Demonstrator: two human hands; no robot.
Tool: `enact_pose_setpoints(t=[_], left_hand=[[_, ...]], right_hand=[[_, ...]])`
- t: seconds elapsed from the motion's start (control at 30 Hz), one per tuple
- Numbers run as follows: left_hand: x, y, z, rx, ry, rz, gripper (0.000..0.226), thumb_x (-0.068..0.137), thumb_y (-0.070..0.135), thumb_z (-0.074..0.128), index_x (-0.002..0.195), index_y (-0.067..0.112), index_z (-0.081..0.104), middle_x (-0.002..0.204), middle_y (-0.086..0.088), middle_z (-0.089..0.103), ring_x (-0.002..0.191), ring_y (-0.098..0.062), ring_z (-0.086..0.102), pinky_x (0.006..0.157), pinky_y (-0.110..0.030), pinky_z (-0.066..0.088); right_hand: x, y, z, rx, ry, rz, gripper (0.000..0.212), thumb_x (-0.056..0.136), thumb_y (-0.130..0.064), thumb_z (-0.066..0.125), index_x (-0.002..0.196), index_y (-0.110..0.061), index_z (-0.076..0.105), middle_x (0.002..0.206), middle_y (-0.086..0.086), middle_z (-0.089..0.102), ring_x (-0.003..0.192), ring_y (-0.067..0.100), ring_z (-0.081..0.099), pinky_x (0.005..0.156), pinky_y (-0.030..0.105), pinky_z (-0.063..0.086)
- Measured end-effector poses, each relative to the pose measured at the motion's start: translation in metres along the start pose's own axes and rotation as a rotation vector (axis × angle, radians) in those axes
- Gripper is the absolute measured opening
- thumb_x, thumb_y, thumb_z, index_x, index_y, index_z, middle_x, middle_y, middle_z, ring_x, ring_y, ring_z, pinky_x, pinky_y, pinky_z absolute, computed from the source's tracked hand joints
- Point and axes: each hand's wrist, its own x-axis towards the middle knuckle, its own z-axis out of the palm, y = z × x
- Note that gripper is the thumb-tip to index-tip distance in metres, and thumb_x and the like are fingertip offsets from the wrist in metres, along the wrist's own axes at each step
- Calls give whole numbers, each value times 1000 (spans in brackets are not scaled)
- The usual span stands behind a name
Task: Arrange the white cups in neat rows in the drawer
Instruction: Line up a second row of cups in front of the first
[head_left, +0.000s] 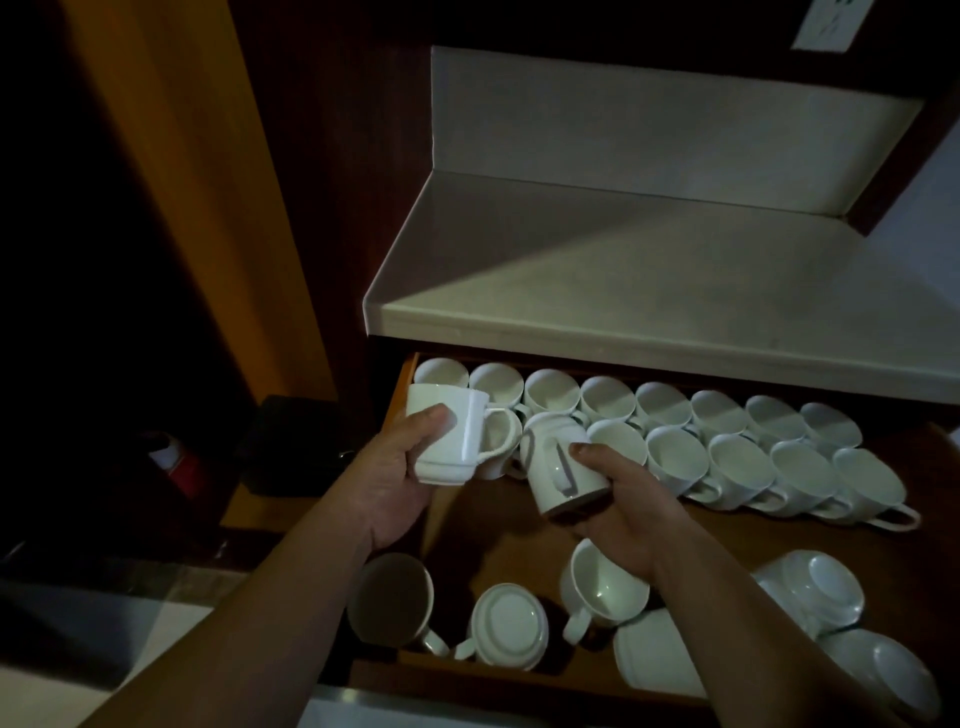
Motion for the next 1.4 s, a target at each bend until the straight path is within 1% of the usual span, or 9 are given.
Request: enact_pose_setpoints(t=[0.17, 0.3, 0.47, 0.67, 0.8, 0.97, 1.17, 1.27, 1.4], left_hand=[[-3, -7, -6, 513, 89, 117, 76, 56, 38, 91, 127, 32, 64, 125, -5, 71, 110, -26, 70, 88, -47, 61], [-7, -12, -7, 760, 124, 160, 80, 55, 42, 91, 127, 50, 58, 134, 11, 54, 117, -17, 59, 91, -46, 60], [-11, -9, -7, 1043, 79, 148, 68, 74, 24, 89, 128, 43, 52, 120, 18, 56, 108, -6, 58, 74, -23, 52], [-8, -14, -14, 1354, 21, 51, 76, 60, 49, 88, 124, 47, 47, 115, 17, 60, 103, -5, 60, 79, -31, 54], [-1, -20, -12, 1540, 54, -2, 82, 65, 36, 90, 130, 41, 42, 124, 8, 55, 107, -15, 59, 87, -38, 57], [3, -28, -13, 1655, 63, -28, 101, 69, 31, 90, 149, 31, 29, 153, 4, 29, 134, -25, 45, 105, -43, 48], [10, -41, -20, 1774, 87, 51, 84, 80, 40, 81, 145, 30, 29, 152, -1, 24, 139, -26, 35, 106, -40, 42], [10, -46, -26, 1882, 102, 151, 79, 81, 48, 78, 143, 31, 32, 148, -1, 31, 133, -25, 34, 107, -39, 39], [8, -51, -29, 2120, 54, 411, 62, 84, 48, 73, 133, 30, 40, 140, -3, 37, 124, -26, 39, 102, -40, 41]], right_hand=[[-6, 4, 1, -586, 129, -203, 44, 81, -21, 85, 118, -25, 60, 118, 5, 65, 98, 22, 70, 75, 38, 60], [-7, 10, 3, -973, 132, -351, 56, 76, -28, 87, 123, -31, 57, 121, -4, 55, 97, 11, 62, 62, 21, 55], [1, 17, 2, -1356, 154, -450, 66, 69, -42, 86, 121, -35, 45, 118, -10, 45, 102, 10, 52, 76, 23, 45], [12, 28, 8, -1723, 46, -534, 73, 76, -41, 79, 136, -20, 42, 131, 0, 40, 124, 20, 39, 107, 33, 36], [17, 36, 9, -1811, 15, -525, 74, 77, -41, 78, 137, -19, 42, 133, 3, 40, 123, 25, 41, 105, 37, 40], [18, 37, 10, -1828, -9, -506, 78, 81, -42, 77, 146, -20, 38, 143, 4, 39, 132, 28, 39, 110, 40, 39], [10, 32, 5, -1760, 2, -473, 95, 76, -56, 77, 155, -30, 30, 156, 0, 33, 142, 25, 36, 106, 39, 42], [9, 34, 0, -1781, 54, -440, 92, 75, -55, 78, 150, -31, 29, 147, 5, 40, 131, 25, 47, 85, 32, 39], [14, 35, -1, -1715, 50, -439, 88, 75, -48, 80, 147, -29, 33, 142, 5, 44, 124, 23, 51, 83, 32, 43]])
